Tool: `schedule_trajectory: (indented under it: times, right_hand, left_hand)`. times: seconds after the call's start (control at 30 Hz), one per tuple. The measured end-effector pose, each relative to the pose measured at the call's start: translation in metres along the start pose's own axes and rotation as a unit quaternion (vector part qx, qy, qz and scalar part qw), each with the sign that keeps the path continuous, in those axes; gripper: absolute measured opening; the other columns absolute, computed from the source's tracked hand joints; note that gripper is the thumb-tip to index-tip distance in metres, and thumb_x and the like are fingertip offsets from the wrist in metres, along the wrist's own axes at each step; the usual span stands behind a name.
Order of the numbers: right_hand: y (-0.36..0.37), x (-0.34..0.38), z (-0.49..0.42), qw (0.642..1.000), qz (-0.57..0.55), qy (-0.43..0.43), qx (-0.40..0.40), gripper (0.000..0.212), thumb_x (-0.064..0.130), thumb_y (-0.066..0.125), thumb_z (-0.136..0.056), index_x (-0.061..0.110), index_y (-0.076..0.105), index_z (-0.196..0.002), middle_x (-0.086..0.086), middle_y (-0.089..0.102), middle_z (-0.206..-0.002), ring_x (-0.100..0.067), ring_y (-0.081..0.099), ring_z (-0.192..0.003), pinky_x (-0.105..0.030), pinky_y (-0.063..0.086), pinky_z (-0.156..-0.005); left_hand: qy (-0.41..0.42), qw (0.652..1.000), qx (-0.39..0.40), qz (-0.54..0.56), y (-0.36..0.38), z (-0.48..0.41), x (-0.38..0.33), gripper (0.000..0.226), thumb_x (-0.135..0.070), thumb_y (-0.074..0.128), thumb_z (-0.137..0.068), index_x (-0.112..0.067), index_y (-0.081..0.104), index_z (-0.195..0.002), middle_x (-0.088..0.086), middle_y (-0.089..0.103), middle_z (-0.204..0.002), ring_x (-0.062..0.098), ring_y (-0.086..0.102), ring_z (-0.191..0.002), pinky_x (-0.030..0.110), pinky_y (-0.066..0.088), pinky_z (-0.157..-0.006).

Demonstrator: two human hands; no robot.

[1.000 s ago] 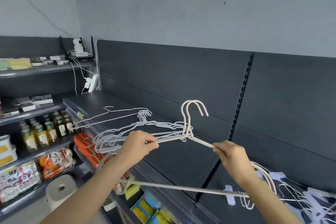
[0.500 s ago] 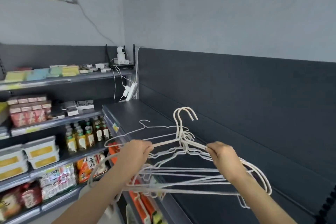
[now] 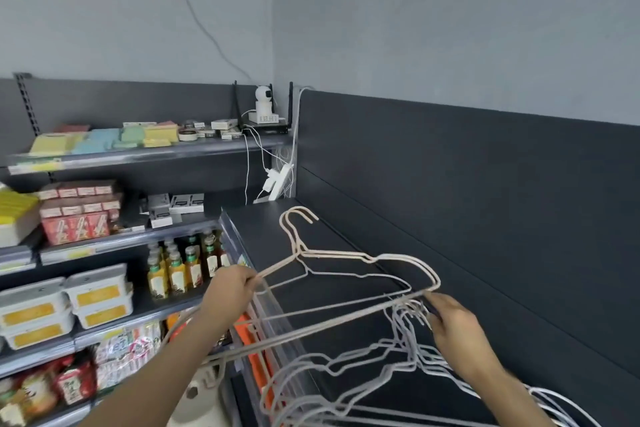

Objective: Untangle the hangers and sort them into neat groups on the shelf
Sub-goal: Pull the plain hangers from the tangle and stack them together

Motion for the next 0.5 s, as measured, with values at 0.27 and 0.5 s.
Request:
schedule_trajectory:
  times: [0.27, 0.5]
  right_hand:
    - [0.037, -0.010, -0.031, 0.995, 0.014, 0.101, 0.002, 0.034, 0.003, 0.048, -0.090, 0.005, 0.055, -0.124, -0.009, 0.057, -0.128, -0.025, 0.054, -0.117, -0.029, 0.041, -0.097]
    - [0.065, -0.007, -0.042, 0.986, 0.036, 0.161, 0.014, 0.025, 0.004, 0.044, -0.089, 0.004, 0.060, -0.108, -0.010, 0.063, -0.108, -0.027, 0.060, -0.097, -0.035, 0.045, -0.083]
  left_hand:
    - [-0.026, 0.997, 0.077, 0.006, 0.067, -0.107, 0.036, 0.018, -0.012, 0.055, -0.086, -0.005, 0.071, -0.080, 0.015, 0.068, -0.080, 0.029, 0.064, -0.083, 0.029, 0.044, -0.071]
    - [-0.026, 0.979, 0.188, -0.069, 0.119, -0.128, 0.048, 0.025, -0.027, 0.054, -0.088, -0.007, 0.068, -0.093, 0.014, 0.069, -0.100, 0.028, 0.063, -0.098, 0.032, 0.047, -0.081]
Point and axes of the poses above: each hand's wrist, its own z-axis away from the middle knuckle, its own y-axis out of the palm, x = y × z, the point moved 4 cm from there along -z, towards the middle knuckle
